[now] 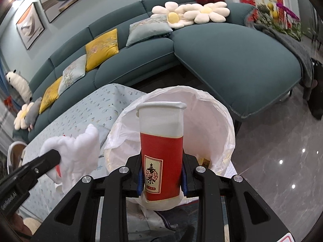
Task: Collect trash
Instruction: 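Open the left gripper dropping the cloth while the right drops the red cup into the bin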
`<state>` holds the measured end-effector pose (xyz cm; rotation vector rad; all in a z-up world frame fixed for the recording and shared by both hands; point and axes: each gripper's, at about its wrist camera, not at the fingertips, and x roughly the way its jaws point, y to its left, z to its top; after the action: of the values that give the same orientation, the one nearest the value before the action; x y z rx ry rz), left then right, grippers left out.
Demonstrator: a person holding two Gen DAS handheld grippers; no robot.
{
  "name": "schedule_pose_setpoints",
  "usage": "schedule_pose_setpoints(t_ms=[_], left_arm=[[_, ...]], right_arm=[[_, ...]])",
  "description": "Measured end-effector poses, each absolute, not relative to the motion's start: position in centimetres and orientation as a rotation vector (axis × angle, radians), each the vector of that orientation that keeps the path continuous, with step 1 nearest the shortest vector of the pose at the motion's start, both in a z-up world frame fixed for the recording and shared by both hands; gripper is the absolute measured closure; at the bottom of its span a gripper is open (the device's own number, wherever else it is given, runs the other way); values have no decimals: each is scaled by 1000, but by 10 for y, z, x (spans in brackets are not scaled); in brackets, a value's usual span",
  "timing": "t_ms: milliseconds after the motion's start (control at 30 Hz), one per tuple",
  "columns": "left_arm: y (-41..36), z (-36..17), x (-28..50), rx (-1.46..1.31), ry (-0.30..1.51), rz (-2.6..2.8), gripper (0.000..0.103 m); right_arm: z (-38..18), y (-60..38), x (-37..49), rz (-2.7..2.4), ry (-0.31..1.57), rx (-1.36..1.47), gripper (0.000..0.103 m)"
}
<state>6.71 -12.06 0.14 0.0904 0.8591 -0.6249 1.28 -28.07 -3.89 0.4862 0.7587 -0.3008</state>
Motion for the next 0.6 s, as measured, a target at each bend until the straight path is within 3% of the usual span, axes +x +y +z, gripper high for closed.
schedule_pose_setpoints(t_ms=[600], left_arm=[[-161,-21,81,98,918,-660,97]], right_arm=[[-59,-297,22,-317,776,585,75]])
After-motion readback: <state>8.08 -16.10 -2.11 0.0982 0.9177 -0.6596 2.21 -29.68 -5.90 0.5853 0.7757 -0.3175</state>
